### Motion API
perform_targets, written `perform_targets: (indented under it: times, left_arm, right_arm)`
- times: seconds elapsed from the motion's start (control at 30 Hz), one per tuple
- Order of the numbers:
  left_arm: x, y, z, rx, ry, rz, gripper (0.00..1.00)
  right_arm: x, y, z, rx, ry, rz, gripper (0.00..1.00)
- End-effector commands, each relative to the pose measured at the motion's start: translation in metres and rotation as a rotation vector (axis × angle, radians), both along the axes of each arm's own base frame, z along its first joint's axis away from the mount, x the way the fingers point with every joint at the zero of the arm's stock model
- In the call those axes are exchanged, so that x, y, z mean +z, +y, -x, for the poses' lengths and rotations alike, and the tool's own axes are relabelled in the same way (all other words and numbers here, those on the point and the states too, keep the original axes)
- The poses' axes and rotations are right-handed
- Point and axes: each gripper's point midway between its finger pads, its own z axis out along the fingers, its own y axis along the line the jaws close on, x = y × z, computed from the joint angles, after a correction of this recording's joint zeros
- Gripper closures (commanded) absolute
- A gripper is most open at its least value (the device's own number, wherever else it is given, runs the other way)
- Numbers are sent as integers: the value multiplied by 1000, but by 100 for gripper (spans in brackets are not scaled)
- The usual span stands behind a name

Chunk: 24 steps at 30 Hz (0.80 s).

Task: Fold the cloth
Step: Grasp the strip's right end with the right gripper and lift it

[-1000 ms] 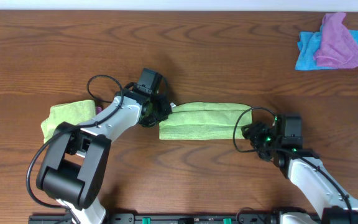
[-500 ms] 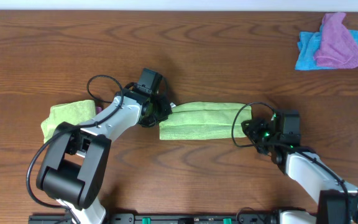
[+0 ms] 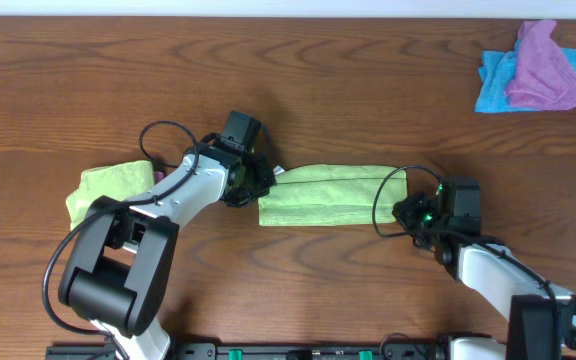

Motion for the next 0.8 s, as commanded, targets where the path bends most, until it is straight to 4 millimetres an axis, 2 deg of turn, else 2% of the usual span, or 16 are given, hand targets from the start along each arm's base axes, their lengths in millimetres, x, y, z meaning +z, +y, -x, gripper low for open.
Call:
perform_targets:
  times: [0.0,0.3,0.6,0.77]
  left_arm:
    - [1,-4,1,-7,17,13,94]
    - [-2,1,6,-3,39,-11,94]
    - [-7,13,6,15,35,-83,94]
    - [-8,16,3,19,15,-108,94]
  right_arm:
    - [-4,4,4,37,2,-1,99]
    - [18,38,-11,151,-65,-12,99]
    - [60,38,-21,197,-128,53,99]
    - [77,39,-27,203,-161,55,99]
